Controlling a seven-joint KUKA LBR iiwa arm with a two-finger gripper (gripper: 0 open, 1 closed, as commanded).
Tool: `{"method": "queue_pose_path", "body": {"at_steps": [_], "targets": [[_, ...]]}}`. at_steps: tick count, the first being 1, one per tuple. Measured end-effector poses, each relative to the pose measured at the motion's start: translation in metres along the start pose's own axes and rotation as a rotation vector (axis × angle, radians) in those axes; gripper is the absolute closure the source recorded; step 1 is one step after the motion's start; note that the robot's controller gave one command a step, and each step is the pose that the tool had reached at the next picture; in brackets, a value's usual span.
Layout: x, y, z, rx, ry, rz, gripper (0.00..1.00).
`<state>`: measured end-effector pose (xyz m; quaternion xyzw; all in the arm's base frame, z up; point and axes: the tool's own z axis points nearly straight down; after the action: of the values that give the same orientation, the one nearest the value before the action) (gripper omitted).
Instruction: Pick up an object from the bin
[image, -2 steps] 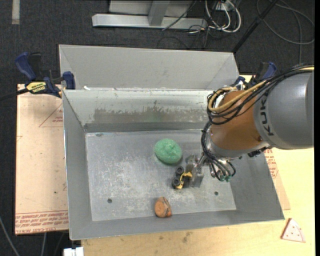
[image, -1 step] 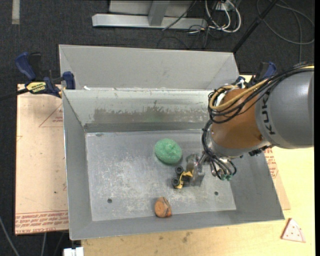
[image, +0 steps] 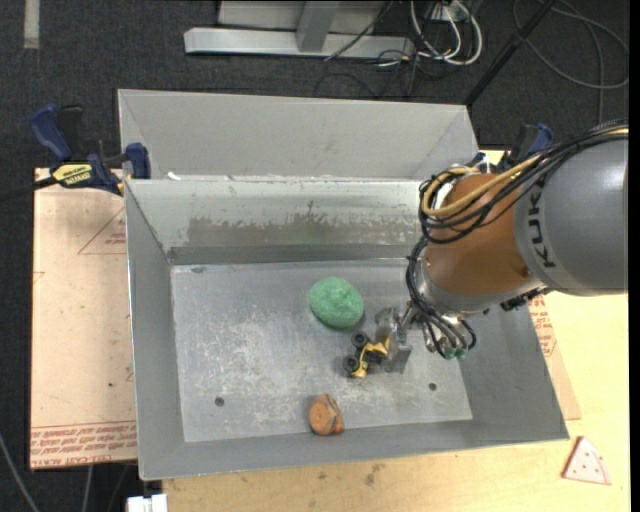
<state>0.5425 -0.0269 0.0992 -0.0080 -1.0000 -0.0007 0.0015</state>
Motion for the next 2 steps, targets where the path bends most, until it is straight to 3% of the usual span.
{"method": "queue_pose_path", "body": {"at_steps": [2], "targets": [[-0.002,0.0,-0.032,0.0,-0.007,0.001,1.0]]}}
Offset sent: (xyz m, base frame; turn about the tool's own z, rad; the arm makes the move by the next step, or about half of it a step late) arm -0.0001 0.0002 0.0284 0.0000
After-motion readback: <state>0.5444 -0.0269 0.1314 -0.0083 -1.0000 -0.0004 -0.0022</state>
